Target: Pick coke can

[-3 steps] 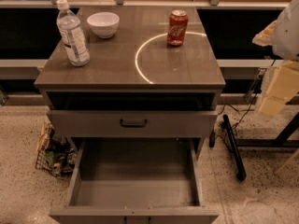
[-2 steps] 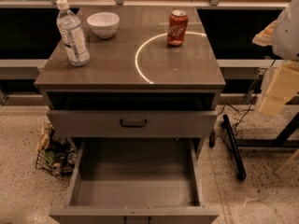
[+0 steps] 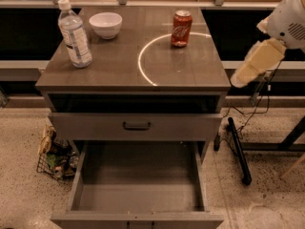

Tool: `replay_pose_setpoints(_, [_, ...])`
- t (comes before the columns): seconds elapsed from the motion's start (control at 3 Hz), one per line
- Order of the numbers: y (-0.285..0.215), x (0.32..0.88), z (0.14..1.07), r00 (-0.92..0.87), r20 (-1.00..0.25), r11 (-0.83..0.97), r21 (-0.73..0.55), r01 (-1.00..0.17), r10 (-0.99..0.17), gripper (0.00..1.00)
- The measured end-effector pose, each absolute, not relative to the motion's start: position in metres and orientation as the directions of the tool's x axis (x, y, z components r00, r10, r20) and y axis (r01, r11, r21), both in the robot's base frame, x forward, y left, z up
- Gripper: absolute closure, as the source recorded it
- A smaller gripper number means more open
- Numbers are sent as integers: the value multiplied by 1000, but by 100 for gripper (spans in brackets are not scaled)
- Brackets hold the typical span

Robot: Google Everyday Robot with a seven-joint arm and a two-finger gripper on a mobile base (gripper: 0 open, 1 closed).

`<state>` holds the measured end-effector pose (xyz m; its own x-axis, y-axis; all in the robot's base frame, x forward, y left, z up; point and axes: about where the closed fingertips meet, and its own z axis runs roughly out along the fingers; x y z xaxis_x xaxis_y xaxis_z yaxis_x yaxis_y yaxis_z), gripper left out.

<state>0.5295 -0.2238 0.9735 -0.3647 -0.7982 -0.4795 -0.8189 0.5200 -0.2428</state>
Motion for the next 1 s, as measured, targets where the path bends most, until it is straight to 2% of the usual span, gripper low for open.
replay_pose_setpoints(0.33, [-218,590,969,-394,-658,647,-188,-738,-641,0])
replay_pose_setpoints(0.67, [-207,650,967,-359,-786,717,-150,-680,-504,0])
replay_pose_setpoints(1.0, [-195,712,962,-274,-867,750,-159,-642,-417,0])
